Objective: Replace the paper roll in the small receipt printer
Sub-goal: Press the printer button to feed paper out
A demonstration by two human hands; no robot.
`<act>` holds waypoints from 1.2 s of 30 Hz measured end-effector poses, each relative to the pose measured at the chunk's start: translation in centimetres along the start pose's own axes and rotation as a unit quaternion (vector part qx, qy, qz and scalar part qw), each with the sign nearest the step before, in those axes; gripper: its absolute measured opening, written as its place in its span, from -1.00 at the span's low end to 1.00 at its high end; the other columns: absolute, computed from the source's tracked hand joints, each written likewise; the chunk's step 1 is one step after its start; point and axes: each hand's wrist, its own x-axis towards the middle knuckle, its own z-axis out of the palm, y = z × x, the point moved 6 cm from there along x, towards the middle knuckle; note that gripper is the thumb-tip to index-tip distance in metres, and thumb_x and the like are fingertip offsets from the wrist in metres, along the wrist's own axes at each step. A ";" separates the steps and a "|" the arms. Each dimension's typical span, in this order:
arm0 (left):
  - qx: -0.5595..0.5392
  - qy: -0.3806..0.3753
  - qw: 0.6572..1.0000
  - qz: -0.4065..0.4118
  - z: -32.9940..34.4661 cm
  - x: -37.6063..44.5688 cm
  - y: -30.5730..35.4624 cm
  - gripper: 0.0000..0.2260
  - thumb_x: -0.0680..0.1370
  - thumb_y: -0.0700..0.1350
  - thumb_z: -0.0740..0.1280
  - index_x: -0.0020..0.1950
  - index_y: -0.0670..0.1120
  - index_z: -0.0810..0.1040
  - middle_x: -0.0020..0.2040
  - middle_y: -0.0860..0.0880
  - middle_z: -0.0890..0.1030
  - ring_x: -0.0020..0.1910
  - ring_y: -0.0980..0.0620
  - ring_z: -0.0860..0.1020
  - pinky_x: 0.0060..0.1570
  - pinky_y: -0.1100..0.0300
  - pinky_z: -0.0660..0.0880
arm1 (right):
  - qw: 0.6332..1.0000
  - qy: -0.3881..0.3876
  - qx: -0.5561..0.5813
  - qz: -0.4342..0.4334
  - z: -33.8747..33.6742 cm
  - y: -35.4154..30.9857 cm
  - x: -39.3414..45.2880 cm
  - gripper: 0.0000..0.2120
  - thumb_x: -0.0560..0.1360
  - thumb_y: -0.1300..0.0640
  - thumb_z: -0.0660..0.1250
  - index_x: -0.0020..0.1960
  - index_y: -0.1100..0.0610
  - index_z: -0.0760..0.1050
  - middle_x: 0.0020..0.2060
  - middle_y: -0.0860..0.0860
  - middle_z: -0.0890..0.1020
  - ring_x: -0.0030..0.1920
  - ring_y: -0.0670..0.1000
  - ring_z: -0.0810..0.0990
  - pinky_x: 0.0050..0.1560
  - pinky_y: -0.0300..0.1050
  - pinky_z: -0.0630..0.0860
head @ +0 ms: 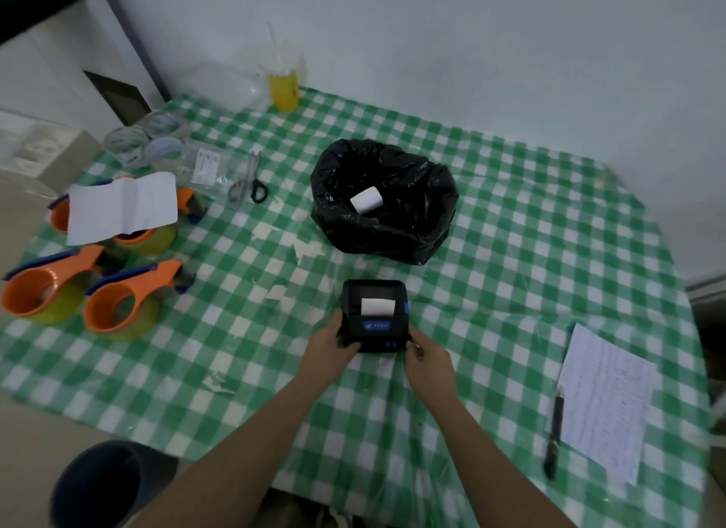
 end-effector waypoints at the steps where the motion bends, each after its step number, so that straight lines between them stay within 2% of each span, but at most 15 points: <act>1: 0.007 0.005 1.000 0.000 0.1 -0.1 0.0 -0.49 0.46 -0.22 0.37 0.39 -0.08 0.33 0.17 -0.14 0.62 0.15 -0.11 0.58 0.09 0.06 0.52 | 1.000 -0.003 -0.006 0.001 0.0 0.0 0.0 -0.58 0.54 0.28 0.12 0.36 0.02 0.39 -0.22 0.15 0.64 -0.35 0.06 0.50 -0.28 -0.12 0.45; 4: 0.023 0.011 1.000 0.007 0.3 -0.1 -0.1 -0.47 0.47 -0.20 0.37 0.41 -0.09 0.29 0.15 -0.15 0.63 0.13 -0.13 0.59 0.07 -0.04 0.57 | 1.000 0.003 -0.019 0.002 -0.1 -0.2 0.1 -0.57 0.53 0.31 0.12 0.36 0.05 0.39 -0.19 0.21 0.66 -0.34 0.05 0.48 -0.28 -0.18 0.39; 7: 0.045 0.008 0.999 0.004 0.5 0.1 -0.2 -0.44 0.47 -0.17 0.36 0.44 -0.09 0.24 0.15 -0.16 0.63 0.13 -0.14 0.58 0.06 -0.10 0.57 | 1.000 0.005 -0.012 0.001 -0.1 -0.1 0.0 -0.56 0.52 0.31 0.12 0.35 0.05 0.41 -0.21 0.20 0.67 -0.39 0.01 0.45 -0.39 -0.19 0.36; 12: 0.051 0.008 0.999 0.006 0.6 0.1 -0.4 -0.42 0.48 -0.16 0.36 0.45 -0.09 0.22 0.16 -0.17 0.61 0.16 -0.14 0.57 0.08 -0.10 0.57 | 1.000 -0.002 -0.014 -0.003 0.0 0.1 0.2 -0.57 0.53 0.31 0.12 0.36 0.06 0.40 -0.21 0.20 0.68 -0.46 -0.07 0.42 -0.47 -0.28 0.33; 15: 0.055 0.015 0.998 0.008 0.6 0.1 -0.3 -0.43 0.48 -0.18 0.36 0.45 -0.09 0.24 0.16 -0.17 0.62 0.15 -0.14 0.58 0.08 -0.09 0.57 | 1.000 -0.008 -0.012 -0.005 0.0 0.2 0.1 -0.57 0.53 0.31 0.13 0.36 0.07 0.40 -0.17 0.20 0.68 -0.40 -0.01 0.47 -0.40 -0.22 0.39; 20: 0.065 0.021 0.998 0.010 0.6 0.1 -0.2 -0.45 0.48 -0.20 0.35 0.44 -0.12 0.26 0.17 -0.20 0.61 0.16 -0.15 0.57 0.07 -0.02 0.56 | 1.000 -0.013 -0.016 -0.017 -0.1 0.4 0.2 -0.57 0.52 0.31 0.13 0.36 0.09 0.40 -0.14 0.17 0.69 -0.41 -0.01 0.47 -0.44 -0.26 0.36; 24: 0.067 0.021 0.997 0.013 0.6 0.0 -0.2 -0.45 0.48 -0.19 0.35 0.44 -0.11 0.26 0.18 -0.19 0.60 0.16 -0.14 0.57 0.07 0.00 0.56 | 0.999 -0.022 -0.017 -0.033 -0.1 0.8 0.4 -0.56 0.52 0.32 0.13 0.36 0.08 0.40 -0.27 0.13 0.64 -0.47 -0.10 0.40 -0.52 -0.41 0.30; 29: 0.066 0.023 0.997 0.019 0.5 0.0 -0.1 -0.45 0.47 -0.21 0.36 0.43 -0.09 0.26 0.18 -0.18 0.61 0.15 -0.13 0.58 0.07 0.02 0.55 | 0.998 -0.044 -0.019 -0.038 -0.1 1.2 0.7 -0.56 0.53 0.31 0.12 0.38 0.07 0.38 -0.30 0.11 0.61 -0.47 -0.09 0.39 -0.47 -0.29 0.31; 36: 0.078 0.025 0.996 0.021 0.4 -0.1 0.1 -0.48 0.47 -0.20 0.36 0.40 -0.09 0.31 0.14 -0.18 0.62 0.13 -0.13 0.58 0.04 0.03 0.53 | 0.997 -0.057 -0.024 -0.041 -0.1 1.3 0.9 -0.56 0.53 0.30 0.11 0.38 0.07 0.37 -0.25 0.16 0.65 -0.47 -0.06 0.39 -0.48 -0.26 0.32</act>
